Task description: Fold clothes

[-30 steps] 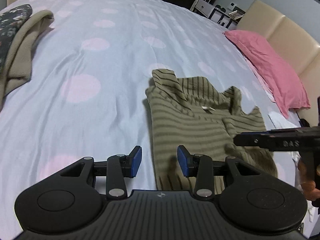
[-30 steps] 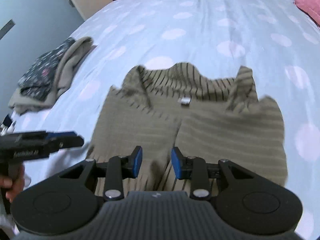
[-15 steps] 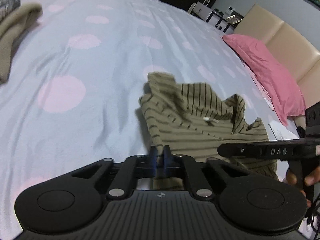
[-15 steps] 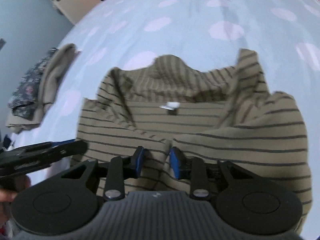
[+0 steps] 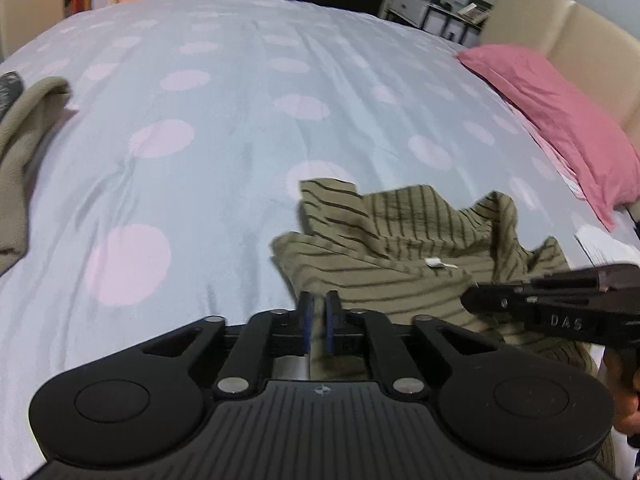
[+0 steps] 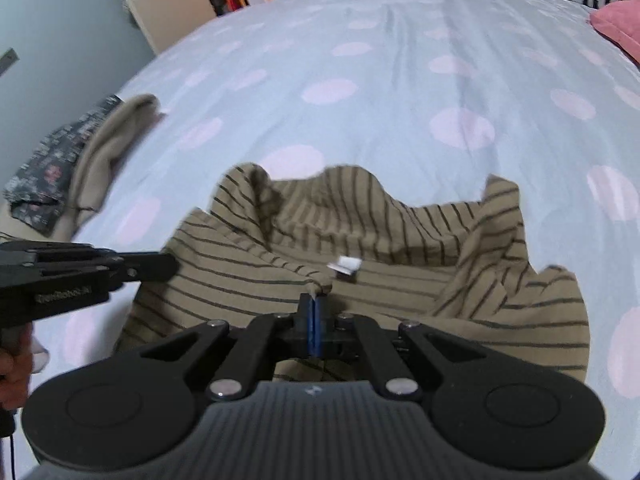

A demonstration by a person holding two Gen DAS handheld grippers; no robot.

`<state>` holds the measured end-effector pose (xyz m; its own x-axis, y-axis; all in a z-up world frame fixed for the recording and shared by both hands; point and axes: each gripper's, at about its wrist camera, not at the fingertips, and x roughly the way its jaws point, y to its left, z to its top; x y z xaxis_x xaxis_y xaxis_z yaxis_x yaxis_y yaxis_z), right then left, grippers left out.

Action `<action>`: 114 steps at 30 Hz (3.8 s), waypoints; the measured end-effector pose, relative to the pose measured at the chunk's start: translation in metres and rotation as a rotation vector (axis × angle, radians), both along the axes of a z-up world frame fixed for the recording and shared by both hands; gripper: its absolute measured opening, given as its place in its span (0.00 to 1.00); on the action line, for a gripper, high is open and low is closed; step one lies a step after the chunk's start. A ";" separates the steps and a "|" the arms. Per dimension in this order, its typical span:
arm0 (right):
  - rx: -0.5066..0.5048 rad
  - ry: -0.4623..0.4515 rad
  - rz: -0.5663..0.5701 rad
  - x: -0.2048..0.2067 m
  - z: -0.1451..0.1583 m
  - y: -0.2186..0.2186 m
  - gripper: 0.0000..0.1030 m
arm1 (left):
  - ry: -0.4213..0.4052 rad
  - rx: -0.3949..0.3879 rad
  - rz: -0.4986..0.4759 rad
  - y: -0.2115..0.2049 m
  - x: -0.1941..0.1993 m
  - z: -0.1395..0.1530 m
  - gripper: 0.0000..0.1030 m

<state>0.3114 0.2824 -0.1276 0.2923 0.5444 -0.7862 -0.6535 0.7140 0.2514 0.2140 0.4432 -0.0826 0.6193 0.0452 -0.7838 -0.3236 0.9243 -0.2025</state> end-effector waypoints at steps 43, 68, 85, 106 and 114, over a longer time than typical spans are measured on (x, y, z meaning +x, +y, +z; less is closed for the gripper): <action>-0.216 0.039 0.194 -0.337 0.000 -0.259 0.46 | 0.299 -0.055 -0.110 -0.221 -0.349 0.003 0.52; -0.189 0.122 0.127 -0.338 -0.008 -0.285 0.04 | 0.213 -0.140 -0.160 -0.226 -0.368 -0.004 0.01; 0.222 0.135 0.064 -0.285 0.075 -0.334 0.04 | -0.173 -0.294 -0.128 -0.161 -0.348 0.081 0.01; 0.161 -0.053 -0.023 -0.124 0.097 -0.240 0.04 | -0.210 -0.098 -0.091 -0.062 -0.183 0.099 0.00; 0.100 -0.034 -0.036 -0.058 0.063 -0.189 0.04 | -0.135 -0.117 -0.047 -0.023 -0.122 0.054 0.00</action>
<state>0.2535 0.0930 -0.0645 0.3387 0.6085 -0.7177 -0.6376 0.7094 0.3005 0.0921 0.4201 -0.0282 0.7182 -0.0731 -0.6920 -0.2432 0.9054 -0.3481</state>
